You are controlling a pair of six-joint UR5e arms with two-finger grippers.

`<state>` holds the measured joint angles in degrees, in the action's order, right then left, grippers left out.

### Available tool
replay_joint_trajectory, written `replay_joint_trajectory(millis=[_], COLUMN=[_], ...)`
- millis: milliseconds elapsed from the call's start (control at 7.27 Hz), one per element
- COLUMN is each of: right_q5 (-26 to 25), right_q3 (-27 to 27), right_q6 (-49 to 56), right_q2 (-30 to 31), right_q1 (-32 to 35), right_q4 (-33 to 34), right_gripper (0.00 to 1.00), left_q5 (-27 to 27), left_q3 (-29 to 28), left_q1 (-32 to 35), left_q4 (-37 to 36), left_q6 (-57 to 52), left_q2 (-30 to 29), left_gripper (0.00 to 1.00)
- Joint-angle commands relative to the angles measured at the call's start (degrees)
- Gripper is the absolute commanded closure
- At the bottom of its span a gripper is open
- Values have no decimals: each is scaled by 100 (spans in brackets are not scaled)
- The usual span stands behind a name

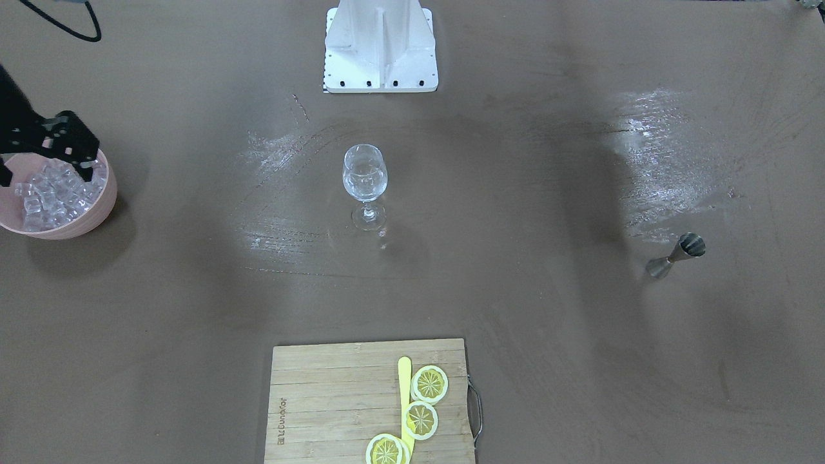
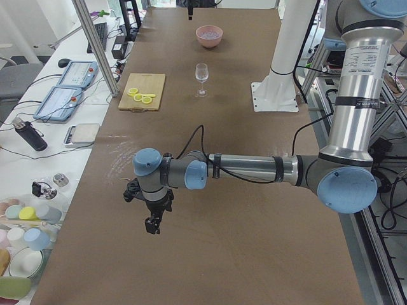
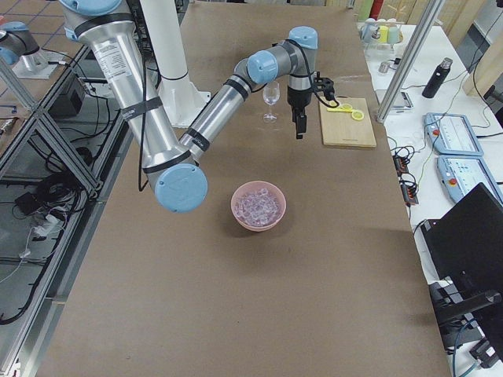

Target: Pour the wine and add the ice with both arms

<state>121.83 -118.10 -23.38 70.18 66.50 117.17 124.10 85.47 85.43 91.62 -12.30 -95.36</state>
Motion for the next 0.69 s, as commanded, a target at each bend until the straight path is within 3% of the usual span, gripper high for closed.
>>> replay_joint_trajectory(millis=[0, 138, 275, 550], right_q5=[-2, 7, 16, -2], right_q3=[146, 565, 1204, 2941], right_q6=[1671, 2227, 2328, 2355], right_q2=[1046, 1433, 1759, 2016], right_q1=[913, 1265, 1556, 1682], right_q4=[-54, -463, -1294, -3322], right_gripper=[0, 0, 0, 0], left_q5=[0, 0, 0, 193], left_q3=[14, 48, 49, 40], left_q1=[0, 0, 0, 0], left_q4=[-4, -4, -4, -12], left_q6=[0, 0, 0, 9], left_q2=[0, 0, 0, 0], left_gripper=[2, 2, 2, 2])
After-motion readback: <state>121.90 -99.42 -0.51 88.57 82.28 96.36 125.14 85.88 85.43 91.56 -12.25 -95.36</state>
